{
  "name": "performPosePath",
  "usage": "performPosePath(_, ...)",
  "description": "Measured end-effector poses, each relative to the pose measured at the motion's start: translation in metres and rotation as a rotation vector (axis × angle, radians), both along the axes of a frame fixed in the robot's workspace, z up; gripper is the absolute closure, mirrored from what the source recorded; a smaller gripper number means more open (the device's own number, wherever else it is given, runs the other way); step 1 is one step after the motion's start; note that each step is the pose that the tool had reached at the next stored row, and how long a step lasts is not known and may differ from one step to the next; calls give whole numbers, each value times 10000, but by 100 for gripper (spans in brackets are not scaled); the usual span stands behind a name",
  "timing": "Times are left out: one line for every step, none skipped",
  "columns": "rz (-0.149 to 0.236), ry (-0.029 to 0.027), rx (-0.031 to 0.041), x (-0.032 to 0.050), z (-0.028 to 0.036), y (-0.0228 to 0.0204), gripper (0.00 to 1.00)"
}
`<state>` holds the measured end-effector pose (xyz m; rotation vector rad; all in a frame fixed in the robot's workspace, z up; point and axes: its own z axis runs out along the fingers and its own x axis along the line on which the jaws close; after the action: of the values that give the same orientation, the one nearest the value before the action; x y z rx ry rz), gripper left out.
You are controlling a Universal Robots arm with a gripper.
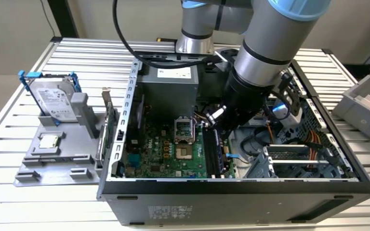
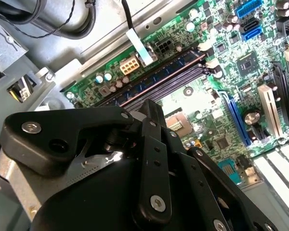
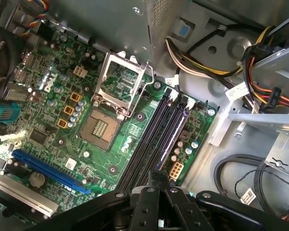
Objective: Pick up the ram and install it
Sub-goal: 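Press down the ram until it locks into place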
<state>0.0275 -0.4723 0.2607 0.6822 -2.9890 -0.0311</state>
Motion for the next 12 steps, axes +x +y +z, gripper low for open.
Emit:
performPosePath(50, 0, -1, 0, 0, 0, 100)
performPosePath(99, 0, 0, 0, 0, 0, 100)
performPosePath(151, 0, -1, 0, 0, 0, 100)
performPosePath(208, 0, -1, 0, 0, 0, 100)
performPosePath(267, 0, 0, 0, 0, 0, 100)
performPosePath(326, 0, -1, 0, 0, 0, 100)
performPosePath(391, 0, -1, 0, 0, 0, 100)
performPosePath(453, 0, -1, 0, 0, 0, 100)
performPosePath(523, 0, -1, 0, 0, 0, 100)
performPosePath(597, 0, -1, 0, 0, 0, 100)
performPosePath(672, 0, -1, 0, 0, 0, 100)
performPosePath(743, 0, -1, 0, 0, 0, 100)
